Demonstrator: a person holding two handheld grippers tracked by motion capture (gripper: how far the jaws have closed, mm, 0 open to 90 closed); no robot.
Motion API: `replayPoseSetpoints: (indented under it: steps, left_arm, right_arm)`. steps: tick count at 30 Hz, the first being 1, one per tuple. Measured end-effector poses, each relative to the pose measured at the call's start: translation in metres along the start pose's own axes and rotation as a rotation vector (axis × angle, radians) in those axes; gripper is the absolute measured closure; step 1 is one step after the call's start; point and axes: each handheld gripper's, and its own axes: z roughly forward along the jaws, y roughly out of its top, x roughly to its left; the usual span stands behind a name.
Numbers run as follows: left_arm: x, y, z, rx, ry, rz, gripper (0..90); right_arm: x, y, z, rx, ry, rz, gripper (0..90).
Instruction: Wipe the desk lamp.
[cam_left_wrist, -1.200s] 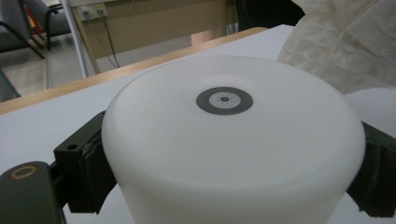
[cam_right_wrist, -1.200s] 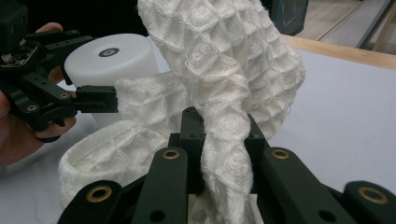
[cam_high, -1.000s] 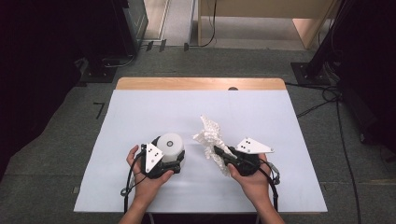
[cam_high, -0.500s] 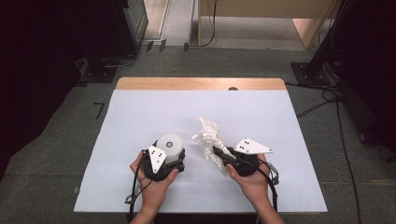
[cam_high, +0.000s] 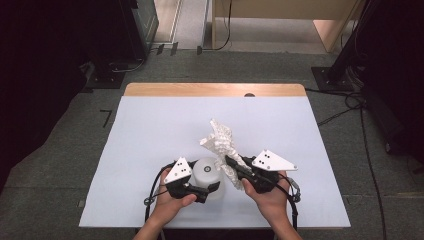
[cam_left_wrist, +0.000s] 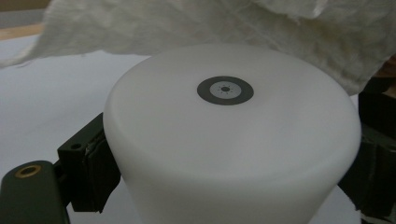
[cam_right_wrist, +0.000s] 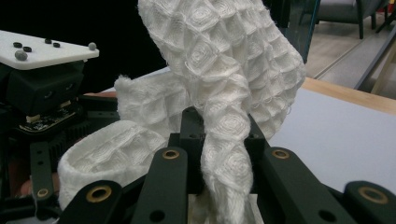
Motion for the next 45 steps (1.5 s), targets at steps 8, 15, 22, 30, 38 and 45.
replayPoseSetpoints:
  steps: [8,15,22,30,38,45]
  left_arm:
    - [0.014,0.006,-0.015,-0.071,-0.005,-0.119,8.6]
    - [0.028,0.011,-0.032,-0.123,0.032,-0.173,8.7]
    - [0.042,0.017,-0.054,-0.202,0.074,-0.216,8.7]
    - [0.042,0.017,-0.054,-0.184,0.072,-0.196,8.7]
    - [0.031,0.011,-0.035,-0.121,0.033,-0.159,8.7]
    - [0.023,0.009,-0.025,-0.078,0.017,-0.124,8.7]
  right_arm:
    - [0.012,-0.008,0.011,0.033,0.014,-0.011,77.6]
    - [0.018,-0.021,0.025,0.104,0.036,-0.011,77.6]
    - [0.027,-0.035,0.041,0.193,0.086,-0.026,77.6]
    - [0.032,-0.038,0.046,0.212,0.098,-0.032,77.7]
    - [0.022,-0.026,0.033,0.147,0.067,-0.016,77.7]
    - [0.014,-0.017,0.022,0.102,0.046,-0.007,77.7]
